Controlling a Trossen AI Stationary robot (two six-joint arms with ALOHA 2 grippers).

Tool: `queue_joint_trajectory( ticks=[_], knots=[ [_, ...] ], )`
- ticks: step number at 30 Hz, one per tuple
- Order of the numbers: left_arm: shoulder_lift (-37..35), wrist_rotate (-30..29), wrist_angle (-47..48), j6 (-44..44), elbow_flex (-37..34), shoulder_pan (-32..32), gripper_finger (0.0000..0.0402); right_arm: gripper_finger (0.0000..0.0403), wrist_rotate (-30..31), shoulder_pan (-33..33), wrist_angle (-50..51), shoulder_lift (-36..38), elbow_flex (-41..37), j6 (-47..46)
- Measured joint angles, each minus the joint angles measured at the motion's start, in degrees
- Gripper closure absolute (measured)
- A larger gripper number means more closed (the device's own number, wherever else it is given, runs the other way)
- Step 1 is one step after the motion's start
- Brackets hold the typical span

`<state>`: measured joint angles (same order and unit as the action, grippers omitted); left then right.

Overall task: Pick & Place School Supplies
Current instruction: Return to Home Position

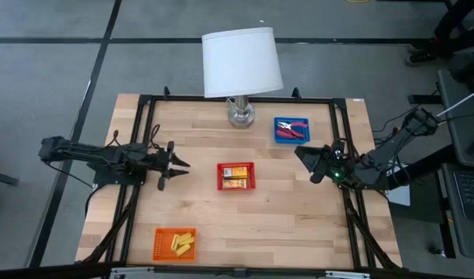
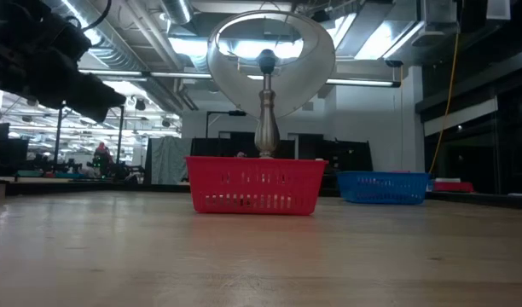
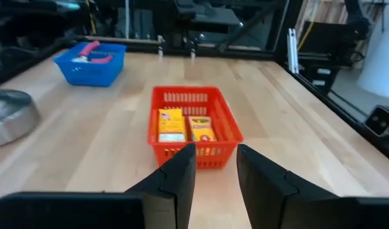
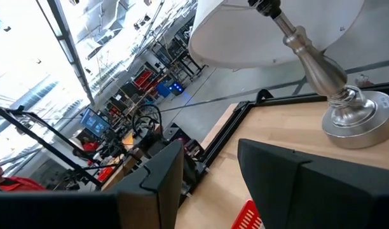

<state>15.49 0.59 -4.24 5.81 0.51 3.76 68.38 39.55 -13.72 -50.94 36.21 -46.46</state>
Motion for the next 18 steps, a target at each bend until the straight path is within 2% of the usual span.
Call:
queue_joint_trajectory(
  ticks=[6, 13, 18],
  knots=[
    [-8.1, -0.7, 3.3, -2.1, 0.0, -2.0, 0.0299, 0.0247, 3.7, 2.4, 0.0, -0.2, 0.0, 0.0],
    [-10.7, 0.4, 3.2, -1.9, 0.0, -3.4, 0.0302, 0.0247, 5.8, 4.0, 0.0, -0.2, 0.0, 0.7],
    [-15.2, 0.6, 3.1, -1.2, 0.0, -4.0, 0.0302, 0.0247, 5.8, 5.0, 0.0, -0.2, 0.0, 0.9]
  ],
)
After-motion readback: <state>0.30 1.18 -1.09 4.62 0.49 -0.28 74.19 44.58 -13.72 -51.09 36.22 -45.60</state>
